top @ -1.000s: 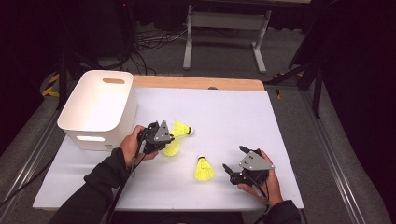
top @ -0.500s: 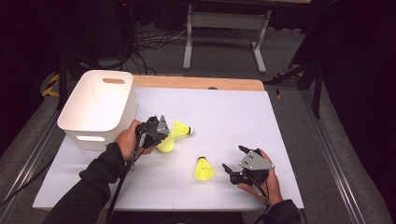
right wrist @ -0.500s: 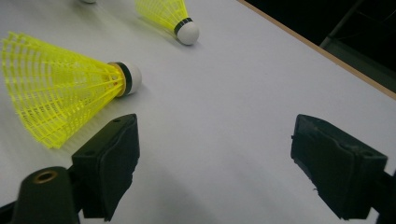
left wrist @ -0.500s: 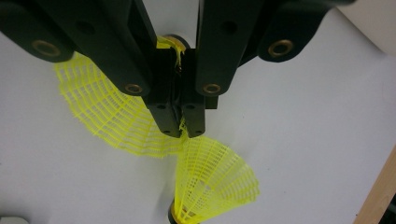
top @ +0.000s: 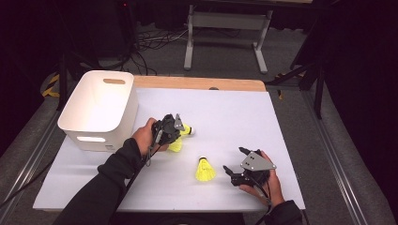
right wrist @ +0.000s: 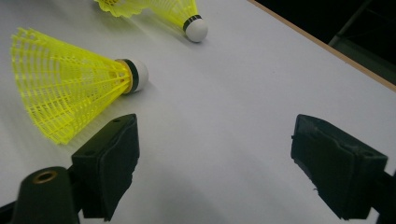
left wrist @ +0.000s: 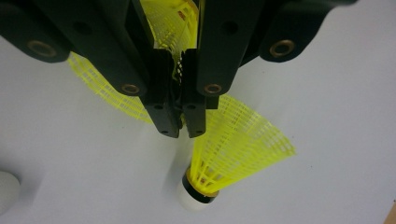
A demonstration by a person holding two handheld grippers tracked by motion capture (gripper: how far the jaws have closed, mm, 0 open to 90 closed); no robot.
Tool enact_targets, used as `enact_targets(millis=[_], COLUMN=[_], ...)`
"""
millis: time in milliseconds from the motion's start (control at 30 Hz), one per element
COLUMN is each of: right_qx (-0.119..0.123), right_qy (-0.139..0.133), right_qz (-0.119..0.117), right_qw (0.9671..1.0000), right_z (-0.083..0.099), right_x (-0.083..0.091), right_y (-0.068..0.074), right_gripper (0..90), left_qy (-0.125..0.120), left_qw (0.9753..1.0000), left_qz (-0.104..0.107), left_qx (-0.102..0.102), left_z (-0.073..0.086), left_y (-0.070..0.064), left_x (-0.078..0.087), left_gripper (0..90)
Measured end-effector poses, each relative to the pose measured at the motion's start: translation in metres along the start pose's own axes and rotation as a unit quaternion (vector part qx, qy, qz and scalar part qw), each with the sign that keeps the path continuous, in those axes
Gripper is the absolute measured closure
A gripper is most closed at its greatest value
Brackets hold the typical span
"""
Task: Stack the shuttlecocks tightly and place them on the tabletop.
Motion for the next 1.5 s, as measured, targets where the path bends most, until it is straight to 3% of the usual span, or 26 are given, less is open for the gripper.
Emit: enact_targets(millis=[233, 433, 600, 700, 867, 1067, 1133, 1267, 1300, 1333, 1367, 1400, 1433, 1467, 1500], right_qx=[0.007, 0.01, 0.008, 0.006, 0.001, -0.007, -0.012, -0.021, -0.026, -0.034, -0.034, -0.042, -0.043, -0.049, -0.056], right_qy=[0.0, 0.004, 0.005, 0.005, 0.003, 0.002, 0.0, -0.002, -0.004, -0.005, -0.005, -0.007, -0.009, -0.012, -0.011], right_qz=[-0.004, -0.005, -0.004, -0.003, -0.002, -0.004, -0.005, 0.0, 0.001, 0.0, 0.0, 0.001, 0.002, 0.0, -0.001], right_qw=[1.0, 0.9999, 0.9999, 1.0, 1.0, 1.0, 0.9999, 0.9998, 0.9997, 0.9994, 0.9994, 0.9991, 0.999, 0.9987, 0.9983], right_z=[0.0, 0.001, 0.001, 0.001, 0.0, 0.0, 0.0, -0.002, -0.002, -0.004, -0.004, -0.006, -0.008, -0.01, -0.012], right_x=[0.0, -0.001, -0.001, -0.001, 0.0, 0.0, 0.0, 0.001, 0.001, 0.002, 0.002, 0.003, 0.004, 0.005, 0.005], right_y=[0.003, 0.004, 0.003, 0.002, 0.001, -0.002, -0.003, -0.006, -0.007, -0.01, -0.01, -0.012, -0.014, -0.015, -0.017], right_gripper=[16.4, 16.4, 16.4, 16.3, 16.1, 15.8, 15.7, 15.3, 15.3, 15.3, 15.3, 15.4, 15.7, 16.1, 16.2], left_qy=[0.0, -0.006, -0.036, -0.043, -0.061, -0.102, -0.111, -0.145, -0.156, -0.178, -0.178, -0.195, -0.195, -0.207, -0.213], left_qw=[1.0, 0.9999, 0.999, 0.9987, 0.9978, 0.9946, 0.9933, 0.9876, 0.9857, 0.9814, 0.9814, 0.9774, 0.9774, 0.9738, 0.9723], left_qz=[0.005, 0.001, -0.008, -0.012, -0.018, -0.015, -0.028, -0.057, -0.059, -0.061, -0.061, -0.066, -0.066, -0.073, -0.073], left_qx=[0.004, 0.008, 0.024, 0.022, 0.016, -0.012, -0.017, -0.022, -0.026, -0.039, -0.039, -0.048, -0.048, -0.06, -0.064], left_z=[-0.003, -0.005, -0.007, -0.007, -0.009, -0.005, -0.003, 0.002, 0.003, 0.008, 0.008, 0.016, 0.016, 0.028, 0.034], left_y=[-0.001, -0.001, 0.003, 0.003, 0.001, -0.007, -0.01, -0.012, -0.015, -0.022, -0.022, -0.03, -0.03, -0.038, -0.041], left_x=[-0.01, -0.01, 0.001, 0.004, 0.017, 0.041, 0.049, 0.068, 0.073, 0.083, 0.083, 0.09, 0.09, 0.094, 0.095], left_gripper=[80.3, 68.1, 58.2, 55.1, 51.4, 48.6, 48.8, 42.5, 42.3, 41.4, 40.5, 39.8, 38.5, 37.3, 35.7])
Point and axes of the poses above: each handheld gripper's, and its own axes: x roughly backward along the jaws, z roughly out of its underside, y roughly to its left, the point moved 9 cm from there along -x, roughly forward along the jaws, and after that the axes turned 11 degrees about z, right-handed, at the moved point
